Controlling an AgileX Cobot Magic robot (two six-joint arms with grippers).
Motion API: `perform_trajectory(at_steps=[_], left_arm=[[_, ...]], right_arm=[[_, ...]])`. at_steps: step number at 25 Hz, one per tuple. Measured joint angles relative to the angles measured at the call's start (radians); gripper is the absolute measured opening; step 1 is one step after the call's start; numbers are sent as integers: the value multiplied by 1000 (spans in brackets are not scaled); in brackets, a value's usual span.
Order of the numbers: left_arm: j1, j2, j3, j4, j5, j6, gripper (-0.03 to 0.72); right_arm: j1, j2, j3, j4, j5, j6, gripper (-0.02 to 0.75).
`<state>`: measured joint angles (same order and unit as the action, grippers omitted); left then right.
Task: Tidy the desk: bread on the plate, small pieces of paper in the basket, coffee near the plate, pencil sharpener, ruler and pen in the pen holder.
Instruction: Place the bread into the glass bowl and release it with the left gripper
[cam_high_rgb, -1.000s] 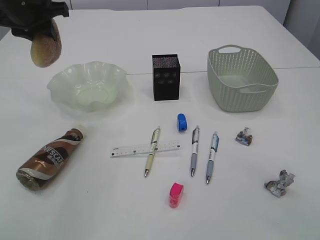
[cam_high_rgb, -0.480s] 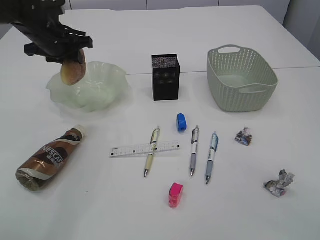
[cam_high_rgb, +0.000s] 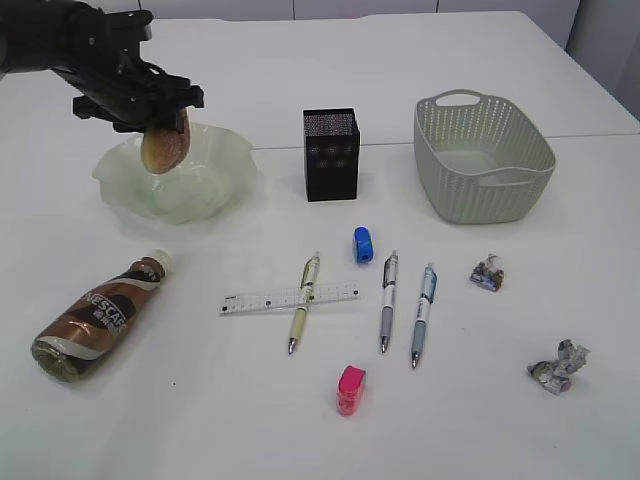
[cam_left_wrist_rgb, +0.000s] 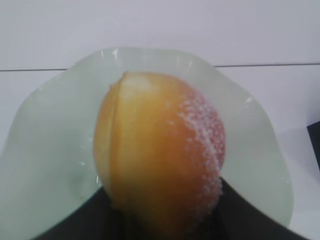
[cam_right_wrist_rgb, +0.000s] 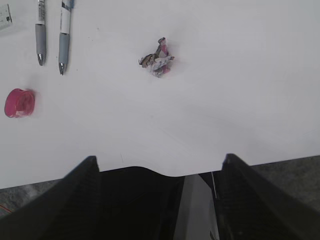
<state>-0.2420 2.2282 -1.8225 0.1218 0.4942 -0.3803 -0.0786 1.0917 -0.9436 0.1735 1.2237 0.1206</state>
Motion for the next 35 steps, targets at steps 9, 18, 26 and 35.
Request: perform_trajectory(at_steps=[9, 18, 26, 35], left_arm=[[0, 0, 0, 0, 0, 0, 506], [0, 0, 0, 0, 47, 0, 550], [0, 4, -13, 39, 35, 0, 593], [-2, 3, -28, 44, 34, 0, 589]], right_arm=[[0, 0, 0, -33, 0, 2, 573], [0, 0, 0, -54, 1, 4, 573], [0, 0, 0, -62, 1, 9, 573], [0, 0, 0, -70, 1, 24, 573]])
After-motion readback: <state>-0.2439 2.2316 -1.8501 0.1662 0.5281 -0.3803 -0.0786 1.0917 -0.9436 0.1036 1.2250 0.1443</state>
